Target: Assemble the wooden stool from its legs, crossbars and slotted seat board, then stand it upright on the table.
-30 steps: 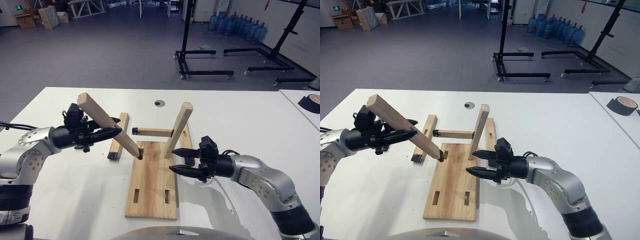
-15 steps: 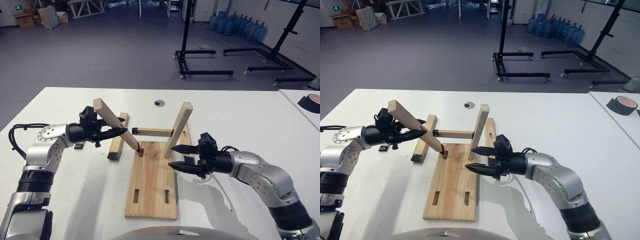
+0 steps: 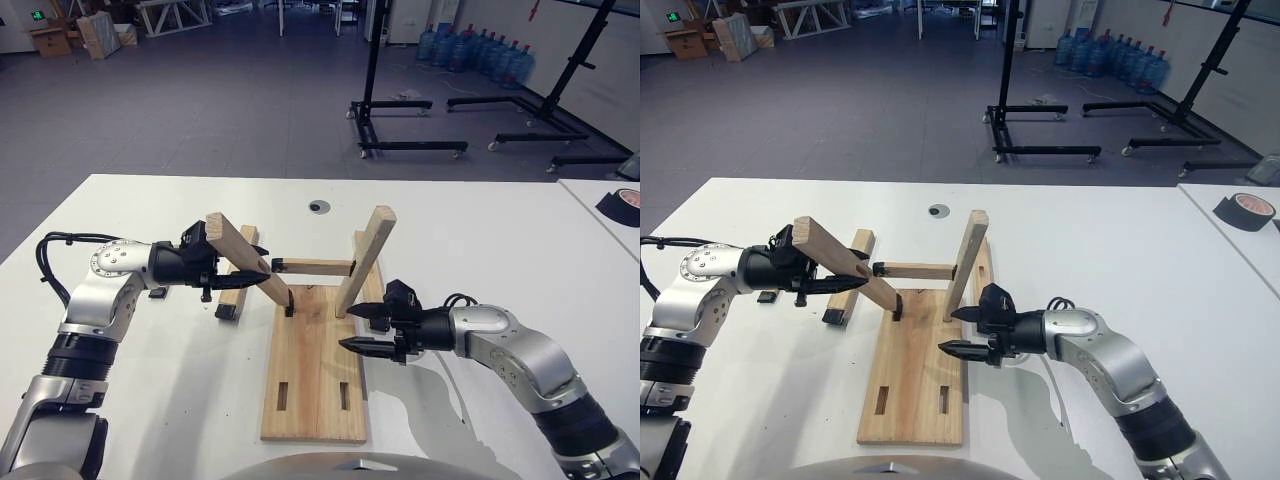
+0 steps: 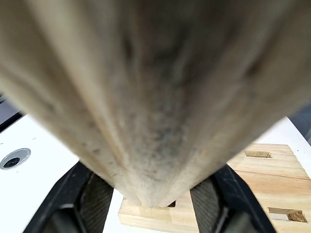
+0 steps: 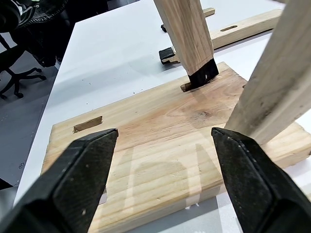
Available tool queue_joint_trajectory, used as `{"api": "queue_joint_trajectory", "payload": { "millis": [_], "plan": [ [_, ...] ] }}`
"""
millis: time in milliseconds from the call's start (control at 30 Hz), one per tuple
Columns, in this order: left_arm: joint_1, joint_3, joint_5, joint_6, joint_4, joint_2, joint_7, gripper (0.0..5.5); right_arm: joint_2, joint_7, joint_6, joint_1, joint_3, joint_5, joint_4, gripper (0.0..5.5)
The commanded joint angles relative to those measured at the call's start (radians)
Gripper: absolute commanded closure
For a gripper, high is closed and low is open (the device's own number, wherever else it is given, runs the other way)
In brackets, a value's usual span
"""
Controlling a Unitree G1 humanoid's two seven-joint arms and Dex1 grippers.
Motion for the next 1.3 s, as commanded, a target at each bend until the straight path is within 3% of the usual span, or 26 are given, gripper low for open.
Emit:
{"api": "queue_joint_trajectory", "payload": {
  "millis": [33,333,967,1300],
  "plan": [
    [0.007,-0.061,0.048,0.058,0.008,0.041,-0.06,3.47,-0.004,0.009,-0.006,-0.005,-0.002,-0.01,-0.005,1.96],
    [-0.006,-0.151,0.058,0.173,-0.021,0.122,-0.13,3.47,-0.001,0.013,-0.005,-0.008,0.005,-0.019,-0.008,1.96],
    [-0.042,-0.217,0.042,0.263,0.275,0.019,-0.111,3.47,0.028,0.029,-0.017,-0.032,0.016,-0.048,0.006,1.96],
    [0.005,-0.402,0.2,0.251,0.22,0.048,-0.066,3.48,0.038,0.022,-0.026,-0.034,0.017,-0.053,-0.001,1.96]
  ]
}}
